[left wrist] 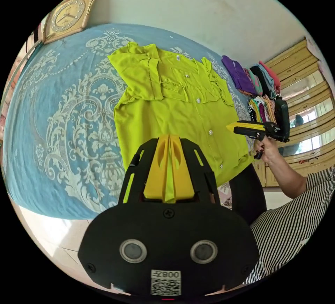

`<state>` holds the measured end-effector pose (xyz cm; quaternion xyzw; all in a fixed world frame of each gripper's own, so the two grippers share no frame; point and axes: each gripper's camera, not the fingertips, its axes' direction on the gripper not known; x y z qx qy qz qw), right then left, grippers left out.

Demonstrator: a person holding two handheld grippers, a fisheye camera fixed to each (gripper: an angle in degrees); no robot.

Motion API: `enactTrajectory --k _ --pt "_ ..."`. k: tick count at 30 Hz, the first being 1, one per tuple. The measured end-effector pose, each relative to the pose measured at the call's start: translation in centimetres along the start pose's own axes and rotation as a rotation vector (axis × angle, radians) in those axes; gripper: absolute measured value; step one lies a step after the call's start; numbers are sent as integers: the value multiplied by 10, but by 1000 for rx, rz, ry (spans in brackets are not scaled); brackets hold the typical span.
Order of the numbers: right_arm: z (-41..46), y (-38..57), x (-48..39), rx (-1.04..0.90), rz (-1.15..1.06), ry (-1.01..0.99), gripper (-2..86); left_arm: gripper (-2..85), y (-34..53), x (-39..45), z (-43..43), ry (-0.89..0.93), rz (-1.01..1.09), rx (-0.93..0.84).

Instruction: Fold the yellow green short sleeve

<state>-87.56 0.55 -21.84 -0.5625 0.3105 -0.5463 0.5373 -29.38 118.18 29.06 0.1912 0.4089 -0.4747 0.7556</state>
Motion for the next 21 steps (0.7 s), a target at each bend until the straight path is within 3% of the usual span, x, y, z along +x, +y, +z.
enactTrajectory --k 6,11,21 --pt "-49 144 89 72 241 -113 9 47 107 -48 -25 196 -230 -52" --pt "-73 296 165 143 513 -220 40 79 190 -88 -43 372 -437 4" --pt "-57 455 230 223 710 -428 88 104 261 -125 -70 471 -545 33"
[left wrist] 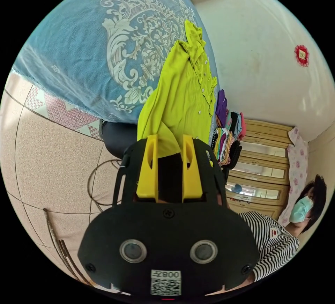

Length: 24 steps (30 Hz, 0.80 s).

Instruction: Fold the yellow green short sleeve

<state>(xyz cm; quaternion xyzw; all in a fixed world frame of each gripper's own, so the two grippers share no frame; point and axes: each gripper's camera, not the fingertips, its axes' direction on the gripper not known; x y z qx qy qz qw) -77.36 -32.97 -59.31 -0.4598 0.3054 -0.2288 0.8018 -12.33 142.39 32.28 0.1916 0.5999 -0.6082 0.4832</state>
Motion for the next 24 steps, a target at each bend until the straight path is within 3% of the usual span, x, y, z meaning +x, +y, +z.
enactTrajectory --k 14,24 --pt "-21 42 94 -32 125 -105 98 115 56 -48 -83 -19 -63 62" --pt "-32 67 124 -28 160 -153 100 118 73 -74 -102 78 -87 59"
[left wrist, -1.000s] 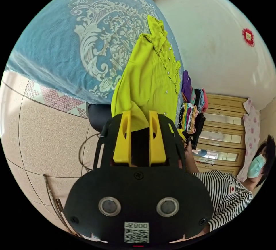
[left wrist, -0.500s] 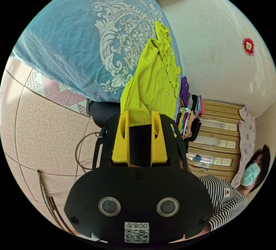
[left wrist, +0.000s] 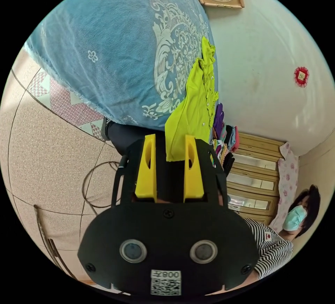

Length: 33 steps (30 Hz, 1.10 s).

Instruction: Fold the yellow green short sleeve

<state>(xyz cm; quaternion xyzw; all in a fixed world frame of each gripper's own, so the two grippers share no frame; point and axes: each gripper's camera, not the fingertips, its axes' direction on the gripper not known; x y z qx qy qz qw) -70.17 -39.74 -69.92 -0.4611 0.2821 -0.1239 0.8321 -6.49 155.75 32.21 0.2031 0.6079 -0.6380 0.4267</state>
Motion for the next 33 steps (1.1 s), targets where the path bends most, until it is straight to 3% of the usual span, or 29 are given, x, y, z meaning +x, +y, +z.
enactTrajectory --k 22,33 --pt "7 20 0 -35 13 91 105 69 43 38 -32 49 85 -94" --pt "12 37 -17 -56 -29 213 23 23 66 73 -68 56 115 -84"
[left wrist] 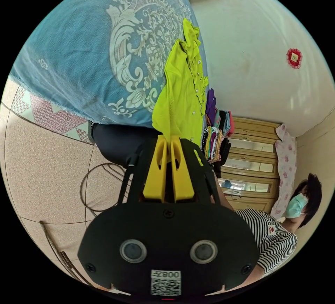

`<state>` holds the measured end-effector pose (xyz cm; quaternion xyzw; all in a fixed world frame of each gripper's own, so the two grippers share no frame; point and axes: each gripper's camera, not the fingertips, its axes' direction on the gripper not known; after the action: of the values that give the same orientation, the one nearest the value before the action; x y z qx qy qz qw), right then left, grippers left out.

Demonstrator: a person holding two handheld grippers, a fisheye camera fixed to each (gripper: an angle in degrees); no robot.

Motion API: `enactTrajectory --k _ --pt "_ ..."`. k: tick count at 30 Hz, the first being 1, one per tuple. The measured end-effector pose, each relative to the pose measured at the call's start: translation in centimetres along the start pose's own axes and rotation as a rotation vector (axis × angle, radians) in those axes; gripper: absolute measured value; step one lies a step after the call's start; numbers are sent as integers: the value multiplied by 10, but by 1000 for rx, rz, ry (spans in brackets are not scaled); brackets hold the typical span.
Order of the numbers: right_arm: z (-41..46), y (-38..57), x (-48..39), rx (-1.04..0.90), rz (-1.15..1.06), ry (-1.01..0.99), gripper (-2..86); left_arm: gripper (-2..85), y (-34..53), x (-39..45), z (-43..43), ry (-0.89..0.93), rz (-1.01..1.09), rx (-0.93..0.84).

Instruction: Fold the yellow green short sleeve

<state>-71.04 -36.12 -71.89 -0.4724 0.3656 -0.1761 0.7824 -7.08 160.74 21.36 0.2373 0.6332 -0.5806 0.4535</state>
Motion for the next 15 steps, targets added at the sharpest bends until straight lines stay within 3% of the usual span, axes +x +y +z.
enactTrajectory --k 15 --pt "-91 76 1 167 -149 -293 2 16 48 92 -100 162 194 124"
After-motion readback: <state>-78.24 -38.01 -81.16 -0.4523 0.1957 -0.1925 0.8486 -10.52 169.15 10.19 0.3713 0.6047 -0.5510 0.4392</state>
